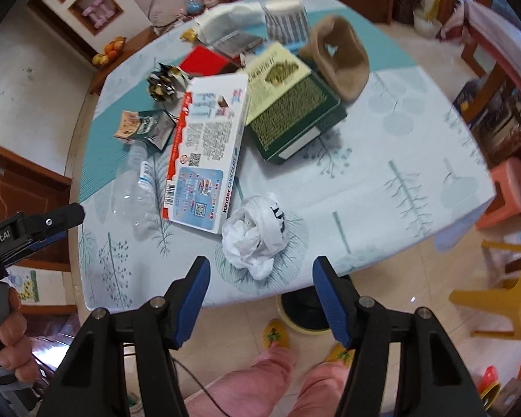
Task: Collect trash
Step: 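Grasp the white tissue with the right tool while the left tool grasps the clear bottle, then carry tissue and bottle over the black bin and open both tools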
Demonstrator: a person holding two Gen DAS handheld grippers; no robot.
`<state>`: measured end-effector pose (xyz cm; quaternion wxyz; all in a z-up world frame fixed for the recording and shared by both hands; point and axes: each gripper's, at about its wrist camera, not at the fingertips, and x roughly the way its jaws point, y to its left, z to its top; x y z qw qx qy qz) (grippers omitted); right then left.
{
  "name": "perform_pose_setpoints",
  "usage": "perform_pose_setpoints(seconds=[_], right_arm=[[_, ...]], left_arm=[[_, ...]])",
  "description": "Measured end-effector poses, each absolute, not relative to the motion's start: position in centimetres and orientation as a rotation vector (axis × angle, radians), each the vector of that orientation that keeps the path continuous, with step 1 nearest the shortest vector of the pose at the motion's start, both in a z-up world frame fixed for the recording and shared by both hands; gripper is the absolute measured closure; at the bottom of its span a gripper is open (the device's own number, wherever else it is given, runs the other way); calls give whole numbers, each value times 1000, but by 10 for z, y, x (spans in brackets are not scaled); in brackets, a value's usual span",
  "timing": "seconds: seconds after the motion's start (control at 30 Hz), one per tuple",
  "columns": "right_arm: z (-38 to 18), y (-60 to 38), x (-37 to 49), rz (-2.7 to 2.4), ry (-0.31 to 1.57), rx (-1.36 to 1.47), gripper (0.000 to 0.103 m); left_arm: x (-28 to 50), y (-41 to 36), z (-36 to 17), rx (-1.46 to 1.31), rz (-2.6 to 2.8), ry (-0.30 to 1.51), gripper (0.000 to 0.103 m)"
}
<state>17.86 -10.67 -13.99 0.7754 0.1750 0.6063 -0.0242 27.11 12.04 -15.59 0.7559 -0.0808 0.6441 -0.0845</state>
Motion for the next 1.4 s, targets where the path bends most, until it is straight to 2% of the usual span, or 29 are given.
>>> perform_pose_setpoints(seconds=[0.17, 0.4, 0.47, 0.53, 0.6, 1.03, 1.4], right_arm=[[-157, -103, 192, -72, 1325, 391, 42], [-175, -101, 203, -86, 1337, 419, 50], [-179, -103, 203, -87, 1339, 433, 56], [-180, -104, 202, -91, 1332, 451, 60], [-179, -106, 200, -99, 1330, 458, 65], [-156, -126, 167, -73, 1341, 537, 74], [-146, -151, 132, 107, 1346, 496, 79]], left_arm=[[294, 113, -187, -189, -175, 1462, 26], [319, 106, -219, -216, -163, 1511, 26], [323, 103, -226, -224, -168, 1521, 33], [328, 100, -231, -238, -181, 1543, 48], [327, 102, -235, -245, -170, 1557, 49], [278, 129, -208, -262, -153, 1518, 50], [181, 121, -180, -308, -104, 1439, 51]])
